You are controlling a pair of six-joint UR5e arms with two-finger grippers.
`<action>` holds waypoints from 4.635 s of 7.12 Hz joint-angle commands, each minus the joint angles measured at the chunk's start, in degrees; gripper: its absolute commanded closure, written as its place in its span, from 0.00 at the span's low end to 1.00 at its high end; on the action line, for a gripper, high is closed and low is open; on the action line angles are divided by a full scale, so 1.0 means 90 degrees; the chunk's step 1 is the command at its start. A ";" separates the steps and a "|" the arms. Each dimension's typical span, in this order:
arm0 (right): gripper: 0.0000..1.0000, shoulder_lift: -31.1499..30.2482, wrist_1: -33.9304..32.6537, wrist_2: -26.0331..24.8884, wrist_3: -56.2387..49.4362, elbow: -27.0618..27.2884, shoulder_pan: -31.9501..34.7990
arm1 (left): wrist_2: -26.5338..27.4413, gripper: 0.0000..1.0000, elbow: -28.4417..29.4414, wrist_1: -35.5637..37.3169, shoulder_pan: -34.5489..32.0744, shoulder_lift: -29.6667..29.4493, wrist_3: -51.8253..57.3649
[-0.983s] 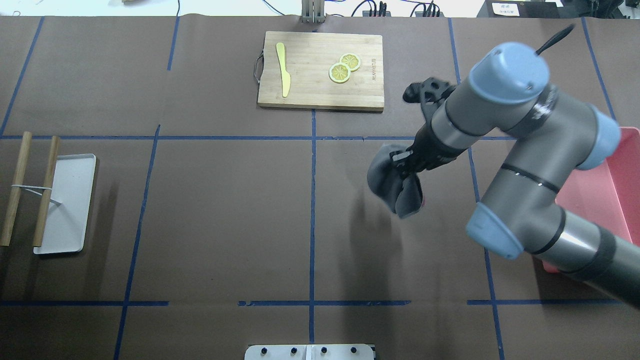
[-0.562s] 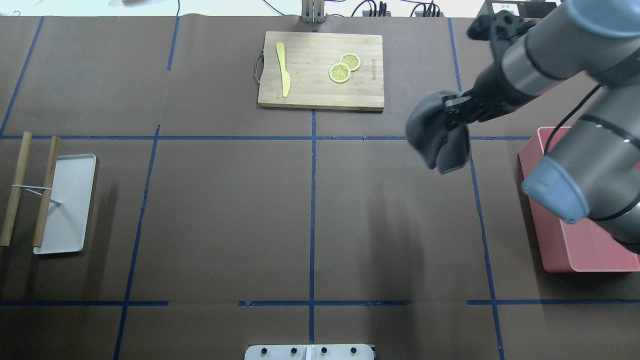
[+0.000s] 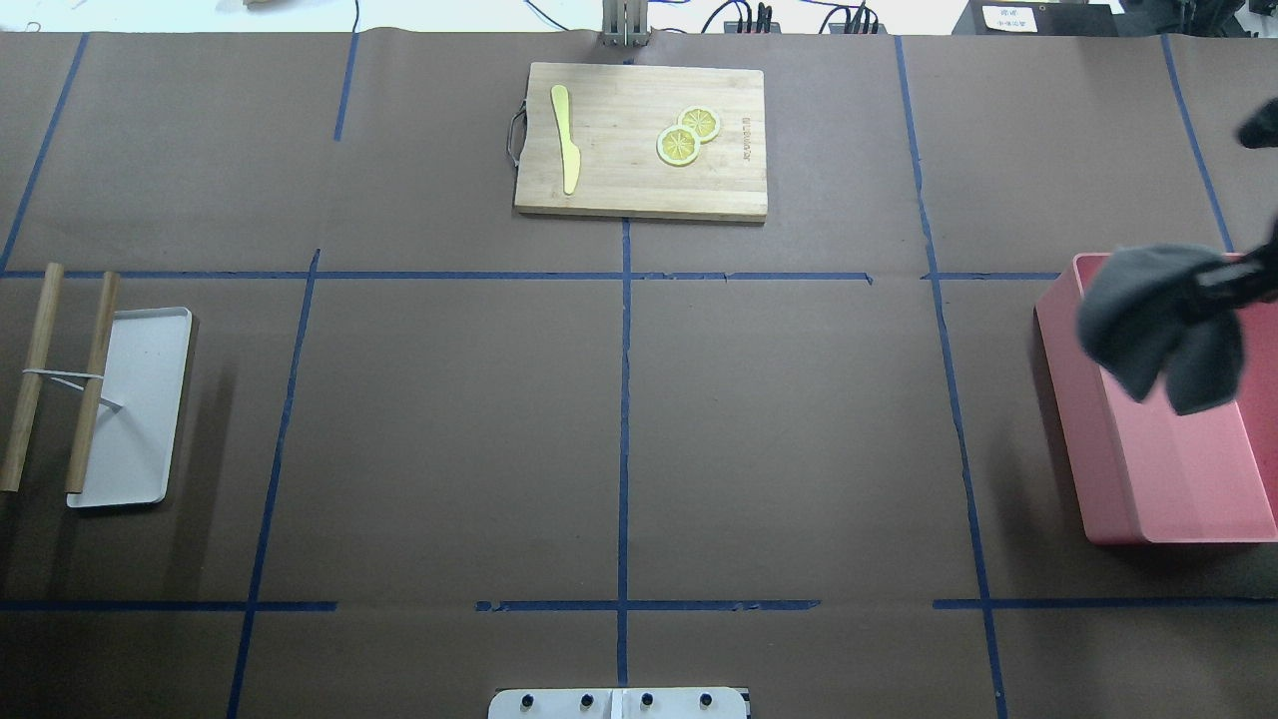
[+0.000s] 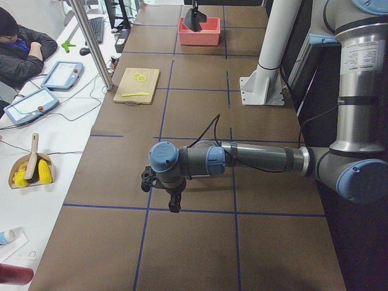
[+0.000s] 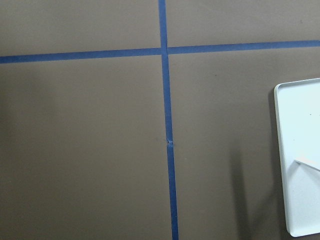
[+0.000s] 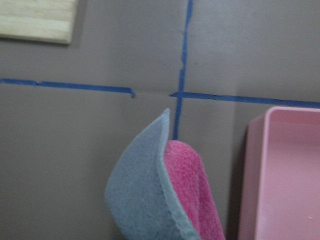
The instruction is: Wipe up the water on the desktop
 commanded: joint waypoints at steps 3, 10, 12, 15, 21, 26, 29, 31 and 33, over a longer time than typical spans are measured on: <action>0.96 -0.0715 0.0012 0.0423 -0.1510 -0.0661 0.0850 | -0.0002 0.00 0.0035 -0.0047 0.0000 -0.0005 -0.0005; 0.00 -0.0647 0.0012 0.0540 -0.1461 -0.0680 0.0948 | -0.0002 0.00 0.0035 -0.0057 0.0000 -0.0005 0.0004; 0.00 -0.0647 0.0002 0.0540 -0.1500 -0.0680 0.0977 | -0.0002 0.00 0.0035 -0.0057 0.0000 -0.0005 0.0004; 0.00 -0.0666 0.0012 0.0869 -0.2450 -0.1330 0.1822 | 0.0027 0.00 0.0044 -0.0057 0.0000 -0.0044 -0.0005; 0.00 -0.0627 0.1848 0.1068 -0.3365 -0.3249 0.2950 | 0.0047 0.00 0.0152 -0.0048 0.0000 -0.0054 -0.0005; 0.00 -0.0647 0.1848 0.1087 -0.2711 -0.3190 0.2989 | 0.0057 0.00 0.0445 -0.0077 -0.0009 -0.0054 0.0043; 0.00 -0.0676 0.1848 0.1077 -0.2711 -0.3209 0.2989 | 0.0076 0.00 0.0435 -0.0252 -0.0223 -0.0054 0.0082; 0.00 -0.0676 0.1848 0.1077 -0.2721 -0.3209 0.2989 | 0.0242 0.00 0.0415 -0.0253 -0.0283 -0.0064 0.0083; 0.00 -0.0686 0.1848 0.1077 -0.2721 -0.3209 0.2989 | 0.0252 0.00 0.0415 -0.0253 -0.0283 -0.0073 0.0034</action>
